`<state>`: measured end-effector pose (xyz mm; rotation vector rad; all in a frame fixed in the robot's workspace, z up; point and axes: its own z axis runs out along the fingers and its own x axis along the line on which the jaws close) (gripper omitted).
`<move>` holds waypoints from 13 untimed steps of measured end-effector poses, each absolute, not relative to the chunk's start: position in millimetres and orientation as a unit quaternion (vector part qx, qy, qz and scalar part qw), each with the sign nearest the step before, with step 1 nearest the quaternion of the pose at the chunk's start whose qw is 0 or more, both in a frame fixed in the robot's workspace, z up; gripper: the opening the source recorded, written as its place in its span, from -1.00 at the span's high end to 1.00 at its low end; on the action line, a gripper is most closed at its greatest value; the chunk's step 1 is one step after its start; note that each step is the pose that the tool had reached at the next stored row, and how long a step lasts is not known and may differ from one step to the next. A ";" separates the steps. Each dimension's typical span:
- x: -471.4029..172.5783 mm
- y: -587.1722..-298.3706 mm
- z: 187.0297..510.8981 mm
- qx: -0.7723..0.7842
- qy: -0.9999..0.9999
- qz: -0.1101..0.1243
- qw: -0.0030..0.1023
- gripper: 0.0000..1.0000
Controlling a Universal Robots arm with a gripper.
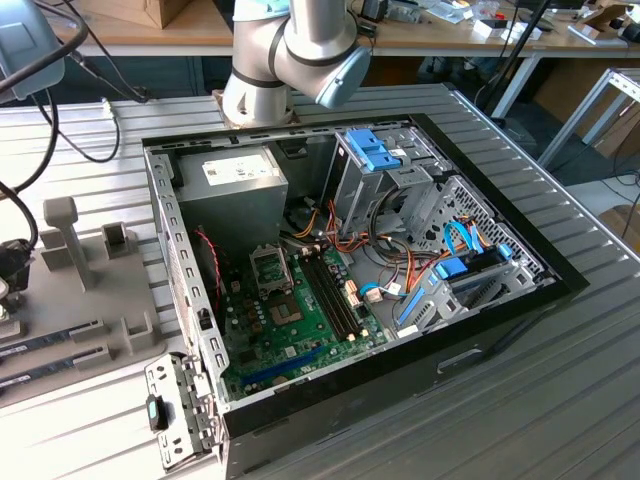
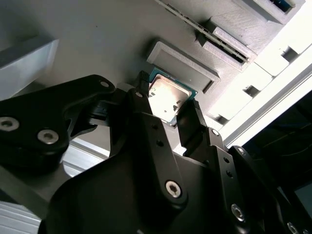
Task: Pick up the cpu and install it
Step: 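Pick up the cpu and move it towards the insertion slot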
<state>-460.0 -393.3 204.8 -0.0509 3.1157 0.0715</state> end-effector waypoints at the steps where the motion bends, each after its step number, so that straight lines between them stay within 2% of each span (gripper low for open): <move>1: -460.0 -393.3 205.2 -0.016 1.000 0.023 0.012 0.05; 13: -460.0 -393.3 215.1 -0.016 1.000 0.023 0.012 0.05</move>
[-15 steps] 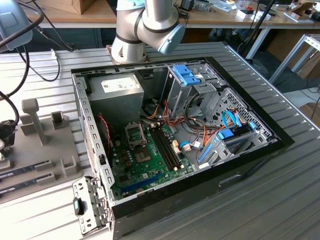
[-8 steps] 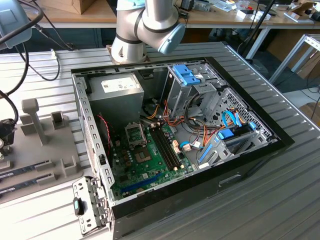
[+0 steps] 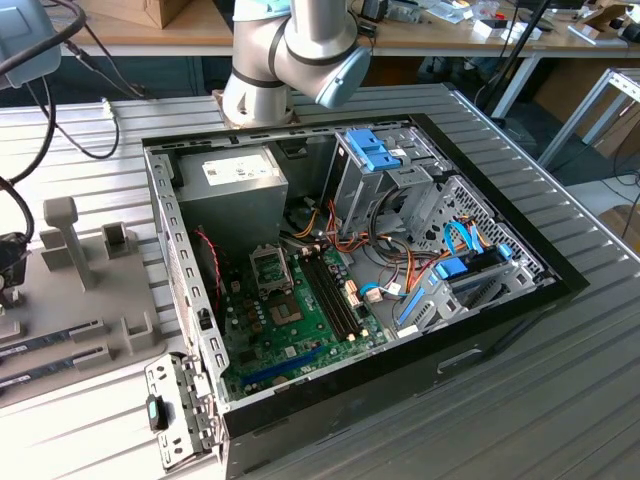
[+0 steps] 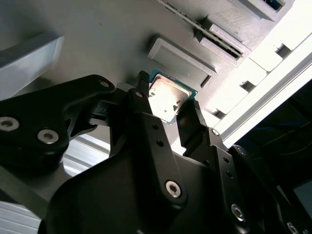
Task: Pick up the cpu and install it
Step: 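Pick up the cpu and move it towards the insertion slot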
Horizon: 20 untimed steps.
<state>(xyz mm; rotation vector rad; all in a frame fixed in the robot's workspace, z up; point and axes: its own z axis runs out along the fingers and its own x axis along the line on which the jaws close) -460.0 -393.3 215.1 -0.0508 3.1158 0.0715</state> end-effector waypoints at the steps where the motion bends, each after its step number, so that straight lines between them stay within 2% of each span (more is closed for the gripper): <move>1: -460.0 -393.3 215.6 -0.016 1.000 0.023 0.012 0.05; 20: -460.0 -393.3 224.6 -0.016 1.000 0.023 0.012 0.05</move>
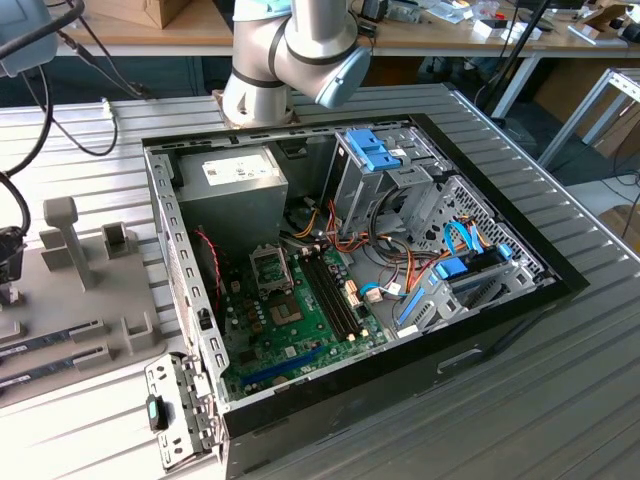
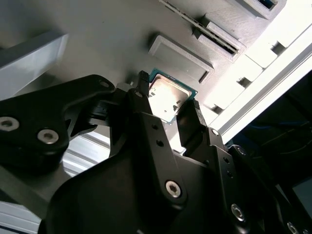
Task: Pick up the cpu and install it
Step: 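Pick up the cpu and move it towards the insertion slot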
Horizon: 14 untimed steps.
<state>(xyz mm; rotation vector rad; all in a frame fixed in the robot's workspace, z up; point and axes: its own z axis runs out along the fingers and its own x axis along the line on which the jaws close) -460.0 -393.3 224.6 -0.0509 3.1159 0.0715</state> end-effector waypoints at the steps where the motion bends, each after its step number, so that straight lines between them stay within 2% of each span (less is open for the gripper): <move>1: -460.0 -393.3 225.4 -0.016 1.000 0.023 0.012 0.05; 14: -460.0 -393.3 232.6 -0.016 1.000 0.023 0.012 0.05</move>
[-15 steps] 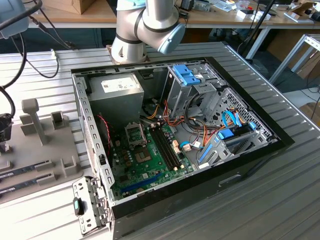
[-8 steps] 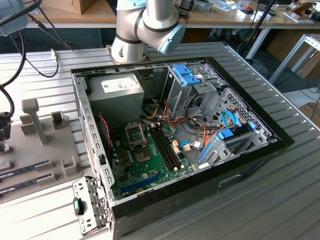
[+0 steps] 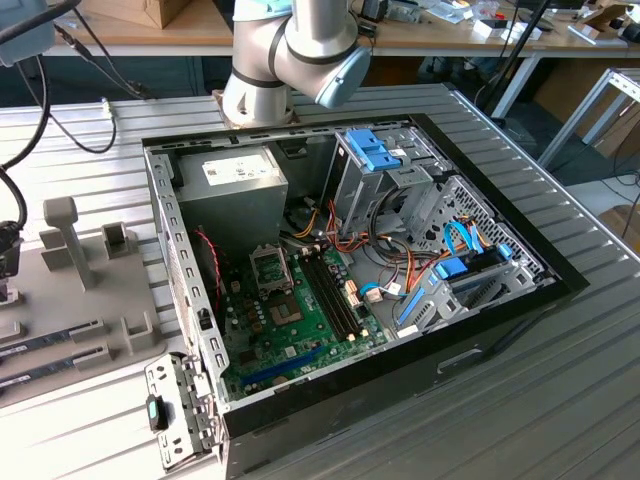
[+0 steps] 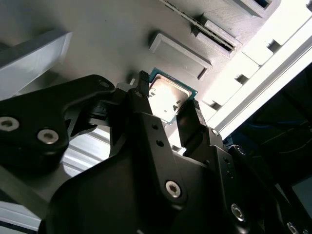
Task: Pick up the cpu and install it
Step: 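Pick up the cpu and move it towards the insertion slot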
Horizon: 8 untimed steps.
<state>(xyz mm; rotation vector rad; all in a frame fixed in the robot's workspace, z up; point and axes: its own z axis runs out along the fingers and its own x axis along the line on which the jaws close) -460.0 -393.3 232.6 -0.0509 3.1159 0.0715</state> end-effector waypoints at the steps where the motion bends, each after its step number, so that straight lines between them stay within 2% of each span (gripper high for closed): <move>1: -460.0 -393.3 233.1 -0.016 1.000 0.023 0.012 0.05; 8: -460.0 -393.3 237.3 -0.016 1.000 0.023 0.012 0.05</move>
